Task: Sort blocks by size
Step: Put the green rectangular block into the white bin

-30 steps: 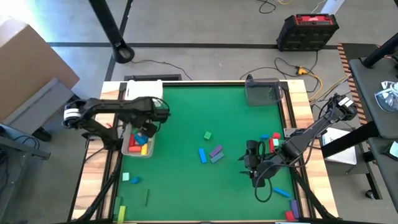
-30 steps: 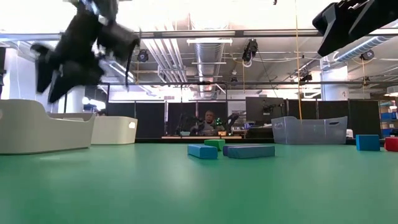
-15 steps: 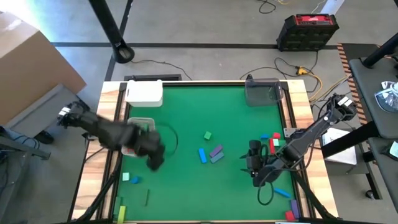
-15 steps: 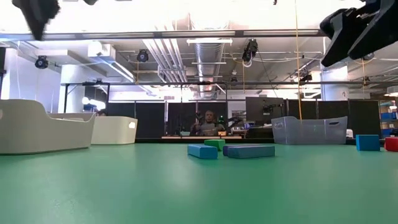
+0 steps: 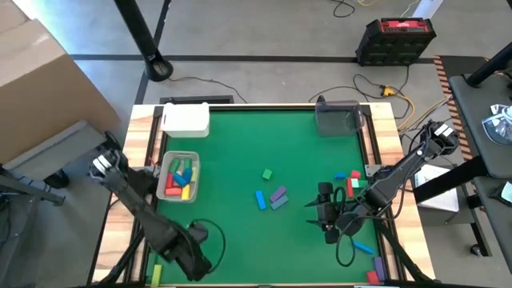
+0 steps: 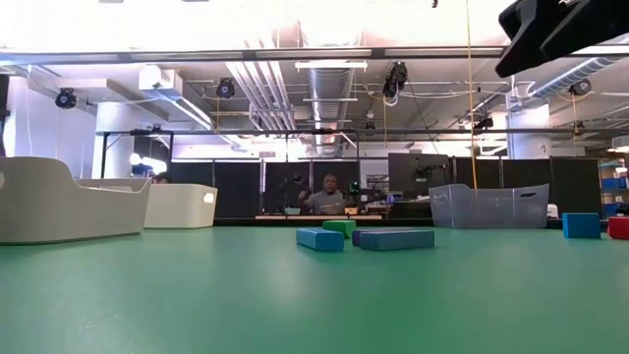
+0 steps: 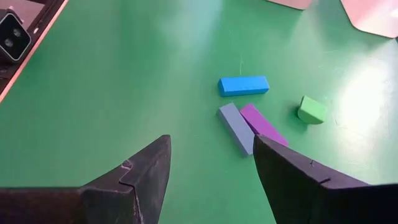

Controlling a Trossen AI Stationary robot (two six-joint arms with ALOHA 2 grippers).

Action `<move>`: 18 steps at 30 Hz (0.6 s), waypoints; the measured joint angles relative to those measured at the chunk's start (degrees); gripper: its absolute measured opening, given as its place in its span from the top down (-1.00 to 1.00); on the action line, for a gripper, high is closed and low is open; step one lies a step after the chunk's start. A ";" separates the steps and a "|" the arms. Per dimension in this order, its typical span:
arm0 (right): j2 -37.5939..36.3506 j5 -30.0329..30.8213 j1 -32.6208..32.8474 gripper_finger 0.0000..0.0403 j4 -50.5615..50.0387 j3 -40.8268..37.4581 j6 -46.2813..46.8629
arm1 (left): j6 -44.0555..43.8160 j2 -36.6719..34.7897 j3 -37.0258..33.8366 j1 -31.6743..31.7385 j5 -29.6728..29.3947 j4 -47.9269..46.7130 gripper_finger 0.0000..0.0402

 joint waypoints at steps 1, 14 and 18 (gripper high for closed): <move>0.02 -0.02 0.00 -0.09 0.02 0.00 -0.07 | -2.05 1.15 0.04 -0.26 1.74 0.17 -0.29; 0.00 -0.04 -0.02 -0.10 0.30 -0.25 -1.16 | -4.37 7.62 -7.81 0.21 14.34 9.50 -0.29; 0.00 -0.06 -0.02 -0.12 0.28 -0.35 -1.16 | -5.91 7.31 -10.48 0.12 15.11 9.49 -0.29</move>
